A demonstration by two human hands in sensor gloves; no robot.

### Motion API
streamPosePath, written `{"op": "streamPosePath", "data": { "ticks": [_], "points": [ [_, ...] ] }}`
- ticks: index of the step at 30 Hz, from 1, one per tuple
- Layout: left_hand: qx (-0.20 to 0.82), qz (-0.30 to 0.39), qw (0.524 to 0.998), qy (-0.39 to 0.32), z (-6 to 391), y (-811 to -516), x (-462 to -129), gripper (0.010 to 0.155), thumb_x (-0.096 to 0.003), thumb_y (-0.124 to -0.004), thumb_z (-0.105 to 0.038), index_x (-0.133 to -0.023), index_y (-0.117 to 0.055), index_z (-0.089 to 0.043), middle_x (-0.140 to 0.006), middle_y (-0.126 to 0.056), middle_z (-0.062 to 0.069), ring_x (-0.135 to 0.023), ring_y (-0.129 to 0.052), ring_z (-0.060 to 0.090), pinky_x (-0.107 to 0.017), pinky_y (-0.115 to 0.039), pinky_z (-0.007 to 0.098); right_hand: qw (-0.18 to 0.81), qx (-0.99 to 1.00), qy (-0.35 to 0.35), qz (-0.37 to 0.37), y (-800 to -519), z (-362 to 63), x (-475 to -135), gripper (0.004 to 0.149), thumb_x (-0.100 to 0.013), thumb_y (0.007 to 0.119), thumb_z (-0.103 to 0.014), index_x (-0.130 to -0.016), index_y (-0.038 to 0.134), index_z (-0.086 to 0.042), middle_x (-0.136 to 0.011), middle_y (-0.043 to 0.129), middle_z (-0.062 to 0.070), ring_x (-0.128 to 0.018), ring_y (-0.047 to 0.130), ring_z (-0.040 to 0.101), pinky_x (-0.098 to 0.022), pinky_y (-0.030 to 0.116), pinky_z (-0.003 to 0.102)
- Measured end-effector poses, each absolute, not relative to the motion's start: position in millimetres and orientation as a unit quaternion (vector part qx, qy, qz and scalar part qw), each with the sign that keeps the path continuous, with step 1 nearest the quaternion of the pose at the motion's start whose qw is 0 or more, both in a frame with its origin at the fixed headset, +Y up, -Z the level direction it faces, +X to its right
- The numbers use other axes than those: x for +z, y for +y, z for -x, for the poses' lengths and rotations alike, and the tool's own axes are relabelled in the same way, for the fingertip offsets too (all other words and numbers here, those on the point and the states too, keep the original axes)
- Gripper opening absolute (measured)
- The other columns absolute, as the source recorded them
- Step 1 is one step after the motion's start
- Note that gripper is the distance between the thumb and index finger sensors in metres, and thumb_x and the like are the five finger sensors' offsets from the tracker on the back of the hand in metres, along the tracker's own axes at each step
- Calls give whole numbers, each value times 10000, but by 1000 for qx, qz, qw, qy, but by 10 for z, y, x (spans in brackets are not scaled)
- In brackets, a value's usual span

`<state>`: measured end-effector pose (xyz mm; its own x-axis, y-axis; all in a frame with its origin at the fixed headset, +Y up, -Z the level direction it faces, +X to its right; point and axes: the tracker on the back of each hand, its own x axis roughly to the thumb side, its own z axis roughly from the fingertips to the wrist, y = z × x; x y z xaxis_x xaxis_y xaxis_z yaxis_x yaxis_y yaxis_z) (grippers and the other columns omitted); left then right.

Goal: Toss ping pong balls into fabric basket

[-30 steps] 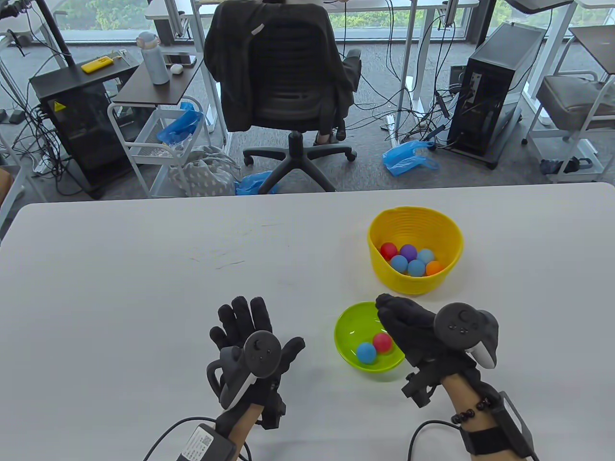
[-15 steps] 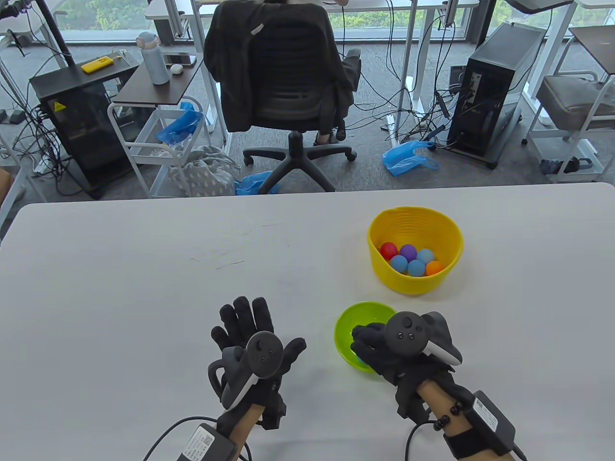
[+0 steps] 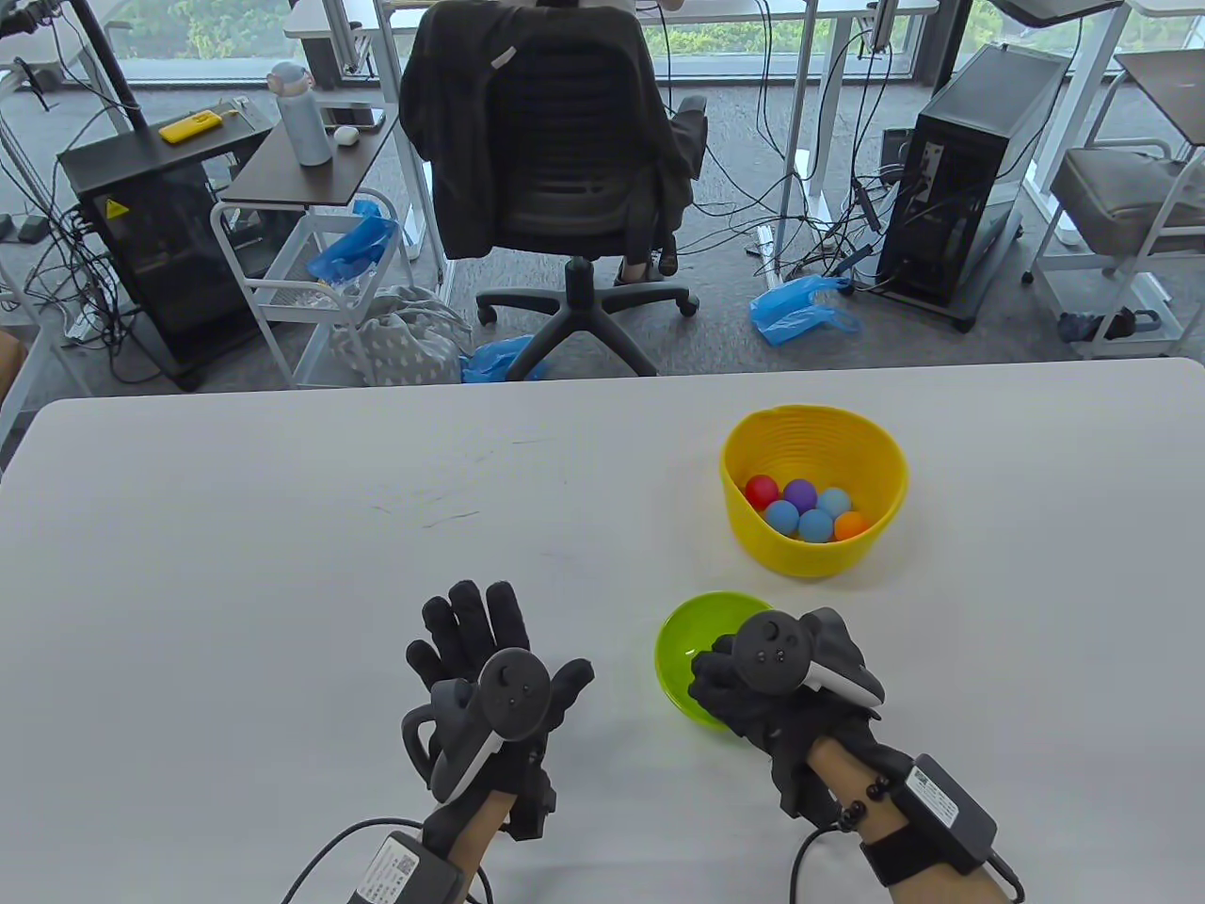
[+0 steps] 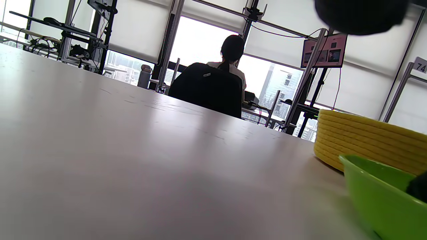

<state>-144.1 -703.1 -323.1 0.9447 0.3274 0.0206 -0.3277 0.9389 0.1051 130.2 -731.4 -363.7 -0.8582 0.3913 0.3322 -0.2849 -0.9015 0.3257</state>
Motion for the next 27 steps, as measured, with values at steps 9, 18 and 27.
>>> {"op": "streamPosePath", "data": {
  "ticks": [9, 18, 27],
  "points": [
    [169, -60, 984, 4, 1468, -7021, -3230, 1053, -424, -741, -632, -1151, -204, -91, -1195, -58, 252, -1056, -41, 562, -694, -119, 784, 133, 962, 135, -198, -7382, -1224, -3675, 473, -557, 792, -296, -1000, 762, -135, -1083, 670, 254, -821, 832, 501, -600, 739, 600],
    [174, -54, 983, 1, 1451, -7034, -3229, 1052, -423, -745, -629, -1150, -206, -92, -1195, -57, 250, -1058, -39, 559, -695, -116, 783, 151, 963, 89, -205, -7267, -1293, -3634, 471, -515, 863, -294, -958, 795, -147, -1038, 740, 229, -759, 901, 454, -553, 795, 560],
    [172, -49, 984, -9, 1399, -7050, -3224, 1052, -422, -746, -628, -1150, -207, -93, -1195, -58, 247, -1058, -36, 558, -696, -115, 782, 279, 936, 18, -215, -6964, -1574, -3565, 476, -509, 864, -343, -944, 810, -158, -989, 805, 202, -689, 951, 414, -504, 836, 522]
  ]
}}
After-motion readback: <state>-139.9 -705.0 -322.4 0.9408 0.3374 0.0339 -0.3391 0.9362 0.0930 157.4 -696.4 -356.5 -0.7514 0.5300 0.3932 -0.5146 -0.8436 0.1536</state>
